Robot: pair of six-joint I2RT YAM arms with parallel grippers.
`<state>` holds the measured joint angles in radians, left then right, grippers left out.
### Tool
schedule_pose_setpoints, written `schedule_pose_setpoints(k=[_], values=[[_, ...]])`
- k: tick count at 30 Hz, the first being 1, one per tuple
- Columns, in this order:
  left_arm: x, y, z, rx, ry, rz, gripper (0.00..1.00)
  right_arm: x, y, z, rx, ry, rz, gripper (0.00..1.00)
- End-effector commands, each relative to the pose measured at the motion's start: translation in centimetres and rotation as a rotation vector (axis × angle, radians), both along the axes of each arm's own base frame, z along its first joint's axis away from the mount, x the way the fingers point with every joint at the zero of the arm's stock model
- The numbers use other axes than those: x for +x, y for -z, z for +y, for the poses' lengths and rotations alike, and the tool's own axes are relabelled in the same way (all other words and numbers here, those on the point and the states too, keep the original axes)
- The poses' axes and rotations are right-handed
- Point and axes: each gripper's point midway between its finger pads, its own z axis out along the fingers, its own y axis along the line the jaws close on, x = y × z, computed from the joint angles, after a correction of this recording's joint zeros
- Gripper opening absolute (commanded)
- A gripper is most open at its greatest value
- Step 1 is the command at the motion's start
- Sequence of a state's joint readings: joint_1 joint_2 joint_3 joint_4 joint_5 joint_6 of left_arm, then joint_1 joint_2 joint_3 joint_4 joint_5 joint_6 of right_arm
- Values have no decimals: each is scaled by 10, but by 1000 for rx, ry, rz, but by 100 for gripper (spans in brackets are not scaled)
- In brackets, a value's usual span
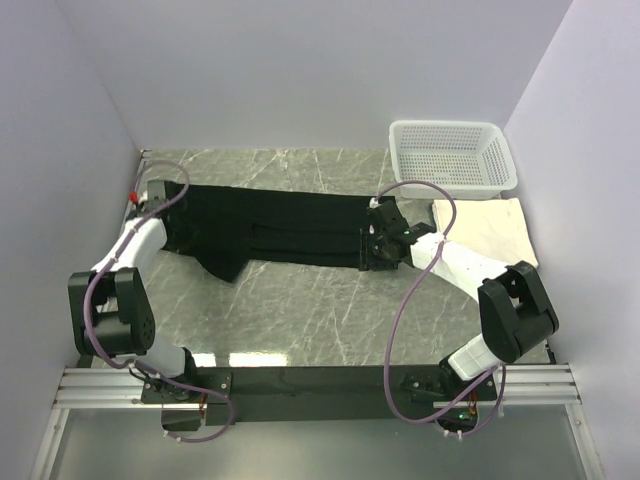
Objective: Fold and stack the t-shirts
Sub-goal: Fold the tshirt
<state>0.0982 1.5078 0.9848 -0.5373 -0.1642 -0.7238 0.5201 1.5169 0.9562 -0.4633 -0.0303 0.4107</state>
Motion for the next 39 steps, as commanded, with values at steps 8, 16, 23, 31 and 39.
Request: schedule_pose_setpoints(k=[8,16,23,31,39], values=[[85,-54,-23,-138,56,-179,1,32,-21,4,-27,26,-105,48],[131,-70,-35,-230,63,-263,1,51,-22,8,-36,44,-132,48],[157,-74,-42,-313,12,-323,1,55,-11,14,-18,58,-114,47],[184,-82,-43,-354,-22,-364,1,66,5,15,15,74,-77,43],[189,-74,-44,-376,-36,-348,1,82,9,11,40,99,-72,43]])
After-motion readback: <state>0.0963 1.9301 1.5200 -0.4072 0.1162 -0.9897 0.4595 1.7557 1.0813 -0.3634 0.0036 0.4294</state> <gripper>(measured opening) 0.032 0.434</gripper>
